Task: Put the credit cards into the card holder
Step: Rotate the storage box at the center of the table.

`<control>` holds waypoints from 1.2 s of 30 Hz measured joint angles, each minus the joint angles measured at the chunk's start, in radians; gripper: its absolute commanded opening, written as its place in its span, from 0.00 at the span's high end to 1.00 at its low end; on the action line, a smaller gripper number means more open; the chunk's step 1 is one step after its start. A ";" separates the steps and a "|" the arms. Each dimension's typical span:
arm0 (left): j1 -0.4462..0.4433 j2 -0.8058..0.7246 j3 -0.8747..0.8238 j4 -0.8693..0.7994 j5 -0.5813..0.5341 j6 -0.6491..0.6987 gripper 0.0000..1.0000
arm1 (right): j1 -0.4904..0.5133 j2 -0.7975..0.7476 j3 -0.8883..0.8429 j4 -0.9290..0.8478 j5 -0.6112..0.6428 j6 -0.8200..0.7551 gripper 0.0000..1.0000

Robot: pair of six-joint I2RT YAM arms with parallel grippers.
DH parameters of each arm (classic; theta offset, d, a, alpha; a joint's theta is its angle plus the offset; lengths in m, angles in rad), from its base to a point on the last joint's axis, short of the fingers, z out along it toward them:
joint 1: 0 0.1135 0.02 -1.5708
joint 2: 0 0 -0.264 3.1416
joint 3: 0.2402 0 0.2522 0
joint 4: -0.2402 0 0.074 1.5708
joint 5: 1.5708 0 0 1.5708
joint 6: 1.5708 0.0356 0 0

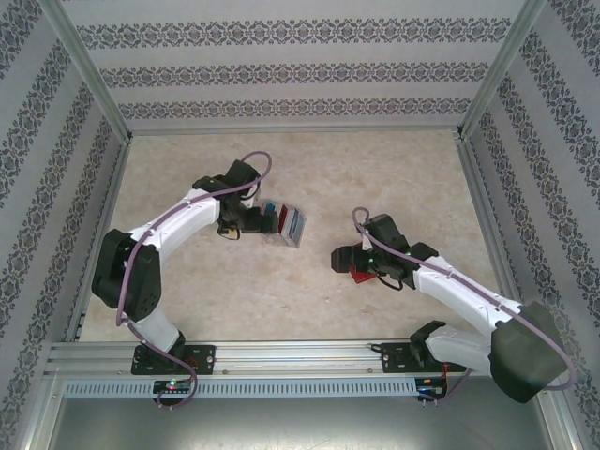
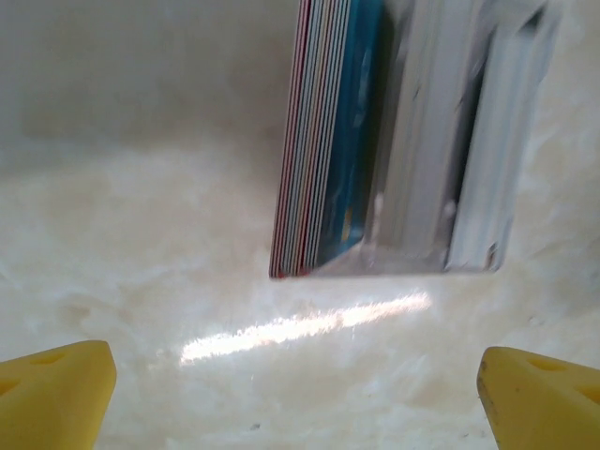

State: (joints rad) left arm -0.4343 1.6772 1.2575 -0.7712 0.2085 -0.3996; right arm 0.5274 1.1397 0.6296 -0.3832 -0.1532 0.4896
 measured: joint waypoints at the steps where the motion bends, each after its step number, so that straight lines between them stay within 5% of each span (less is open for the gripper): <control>1: -0.013 0.011 -0.011 0.000 0.000 0.000 0.00 | 0.008 0.011 0.011 0.011 0.001 -0.005 0.06; 10: -0.062 0.114 -0.019 0.096 0.008 -0.008 0.00 | 0.008 0.055 0.045 0.029 0.055 -0.018 0.06; 19: -0.095 0.327 0.166 0.148 0.019 -0.050 0.06 | 0.005 -0.042 0.029 0.026 0.182 0.009 0.04; 25: -0.103 0.387 0.286 0.145 -0.043 -0.076 0.06 | -0.095 -0.092 -0.031 0.021 0.208 0.035 0.03; 29: -0.103 0.359 0.286 0.148 -0.055 -0.072 0.05 | -0.205 0.034 -0.012 -0.011 0.115 -0.005 0.08; 36: -0.115 0.069 0.091 0.137 -0.011 -0.053 0.04 | -0.211 0.262 0.040 -0.035 -0.080 -0.079 0.27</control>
State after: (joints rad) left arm -0.5491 1.7458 1.3483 -0.6342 0.1978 -0.4522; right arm 0.3168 1.4017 0.6697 -0.4183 -0.2337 0.4110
